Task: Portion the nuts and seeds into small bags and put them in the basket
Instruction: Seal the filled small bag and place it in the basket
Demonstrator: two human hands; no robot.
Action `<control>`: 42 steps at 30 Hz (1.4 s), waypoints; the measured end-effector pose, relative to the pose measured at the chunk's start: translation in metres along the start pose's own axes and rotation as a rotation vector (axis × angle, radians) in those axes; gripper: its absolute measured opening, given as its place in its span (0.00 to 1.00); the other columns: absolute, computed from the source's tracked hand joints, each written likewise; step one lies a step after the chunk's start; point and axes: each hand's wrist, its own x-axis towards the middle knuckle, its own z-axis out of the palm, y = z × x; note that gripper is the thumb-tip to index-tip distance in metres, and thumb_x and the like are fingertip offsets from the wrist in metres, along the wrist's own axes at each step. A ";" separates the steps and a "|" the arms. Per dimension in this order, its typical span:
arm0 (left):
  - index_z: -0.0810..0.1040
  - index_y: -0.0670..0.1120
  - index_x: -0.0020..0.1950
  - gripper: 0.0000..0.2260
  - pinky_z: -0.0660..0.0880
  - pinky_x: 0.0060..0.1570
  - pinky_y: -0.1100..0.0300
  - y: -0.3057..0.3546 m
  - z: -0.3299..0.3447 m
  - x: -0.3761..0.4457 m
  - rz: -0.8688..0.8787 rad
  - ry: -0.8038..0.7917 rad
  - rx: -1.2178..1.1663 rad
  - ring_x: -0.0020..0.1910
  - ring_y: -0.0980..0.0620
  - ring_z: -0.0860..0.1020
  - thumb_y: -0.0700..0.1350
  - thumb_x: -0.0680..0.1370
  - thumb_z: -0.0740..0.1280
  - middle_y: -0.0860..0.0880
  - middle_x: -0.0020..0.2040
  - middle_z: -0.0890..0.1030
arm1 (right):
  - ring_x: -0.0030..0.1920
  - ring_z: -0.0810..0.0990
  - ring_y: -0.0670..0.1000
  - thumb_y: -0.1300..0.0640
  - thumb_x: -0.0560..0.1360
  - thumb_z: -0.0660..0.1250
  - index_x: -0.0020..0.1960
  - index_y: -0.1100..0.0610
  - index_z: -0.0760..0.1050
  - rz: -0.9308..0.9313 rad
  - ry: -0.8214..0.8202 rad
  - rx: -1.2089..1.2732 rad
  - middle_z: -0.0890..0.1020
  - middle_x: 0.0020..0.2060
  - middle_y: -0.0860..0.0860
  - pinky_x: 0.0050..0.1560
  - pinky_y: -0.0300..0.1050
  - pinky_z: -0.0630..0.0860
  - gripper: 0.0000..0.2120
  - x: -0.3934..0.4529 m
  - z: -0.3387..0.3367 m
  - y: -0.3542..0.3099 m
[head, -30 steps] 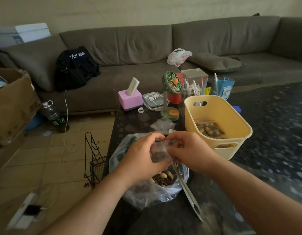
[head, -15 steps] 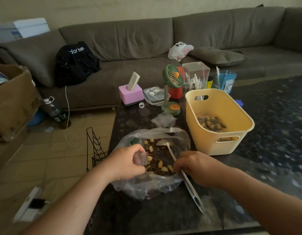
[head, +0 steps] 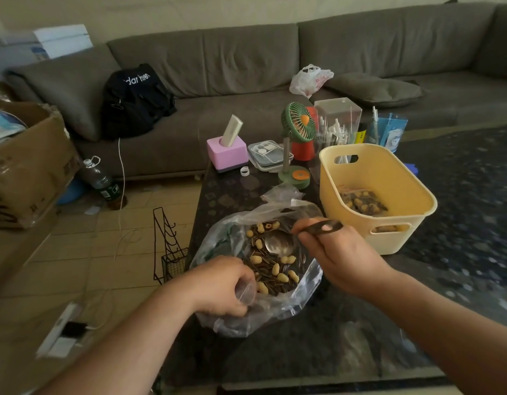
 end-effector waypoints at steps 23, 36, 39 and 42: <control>0.76 0.46 0.37 0.04 0.72 0.44 0.40 0.008 -0.030 0.008 0.129 0.045 -0.628 0.38 0.42 0.73 0.41 0.72 0.66 0.42 0.37 0.75 | 0.38 0.83 0.45 0.48 0.87 0.57 0.50 0.48 0.75 0.542 0.117 0.327 0.84 0.39 0.48 0.41 0.43 0.80 0.11 0.009 0.004 -0.009; 0.86 0.52 0.45 0.09 0.83 0.55 0.50 0.024 -0.015 0.021 -0.212 0.266 -0.778 0.50 0.48 0.84 0.38 0.77 0.73 0.49 0.46 0.87 | 0.38 0.81 0.45 0.49 0.86 0.56 0.49 0.49 0.72 0.307 0.028 0.183 0.81 0.38 0.46 0.42 0.50 0.80 0.11 0.004 0.014 -0.022; 0.84 0.54 0.46 0.13 0.81 0.61 0.50 0.025 -0.016 0.019 -0.172 0.251 -0.803 0.53 0.53 0.83 0.34 0.77 0.72 0.55 0.49 0.84 | 0.39 0.82 0.45 0.49 0.87 0.56 0.49 0.49 0.73 0.335 0.035 0.203 0.82 0.39 0.47 0.43 0.51 0.81 0.11 0.006 0.018 -0.023; 0.86 0.51 0.49 0.10 0.79 0.61 0.51 0.020 -0.016 0.021 -0.124 0.216 -0.749 0.61 0.48 0.82 0.36 0.76 0.73 0.49 0.60 0.85 | 0.38 0.84 0.46 0.48 0.87 0.57 0.51 0.50 0.75 0.536 0.099 0.379 0.85 0.38 0.49 0.46 0.52 0.84 0.11 0.010 0.017 -0.019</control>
